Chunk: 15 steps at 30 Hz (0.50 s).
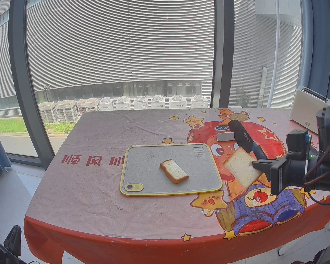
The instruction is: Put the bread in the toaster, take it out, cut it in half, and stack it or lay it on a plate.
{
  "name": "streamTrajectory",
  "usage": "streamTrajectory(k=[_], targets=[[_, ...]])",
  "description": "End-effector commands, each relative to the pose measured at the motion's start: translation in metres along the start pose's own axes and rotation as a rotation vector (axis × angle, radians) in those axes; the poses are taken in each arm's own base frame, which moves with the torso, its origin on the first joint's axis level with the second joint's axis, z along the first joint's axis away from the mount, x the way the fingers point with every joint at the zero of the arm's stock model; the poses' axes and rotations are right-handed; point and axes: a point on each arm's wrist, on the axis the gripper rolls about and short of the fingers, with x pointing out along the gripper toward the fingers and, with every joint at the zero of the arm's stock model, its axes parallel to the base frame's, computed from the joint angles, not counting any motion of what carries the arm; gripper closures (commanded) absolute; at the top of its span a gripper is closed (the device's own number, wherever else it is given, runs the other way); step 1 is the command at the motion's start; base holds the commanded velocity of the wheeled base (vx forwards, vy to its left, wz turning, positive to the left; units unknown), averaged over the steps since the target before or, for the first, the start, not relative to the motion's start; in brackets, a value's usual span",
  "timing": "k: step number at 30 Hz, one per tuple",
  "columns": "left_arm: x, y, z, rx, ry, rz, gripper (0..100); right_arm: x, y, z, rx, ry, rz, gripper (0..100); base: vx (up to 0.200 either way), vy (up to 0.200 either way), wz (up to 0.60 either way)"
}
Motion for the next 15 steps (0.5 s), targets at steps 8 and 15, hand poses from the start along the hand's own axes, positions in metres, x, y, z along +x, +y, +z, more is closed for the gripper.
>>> streamTrajectory(k=[8, 15], targets=[[0.0, 0.0, -0.005, 0.0, 0.002, -0.001, 100, -0.054, -0.011, -0.034, 0.036, -0.076, 0.031, 100, 0.0, 0.0, 0.0], [0.0, 0.0, -0.005, 0.001, 0.002, 0.001, 100, -0.066, -0.012, -0.034, 0.08, -0.123, 0.041, 100, 0.0, 0.0, 0.0]])
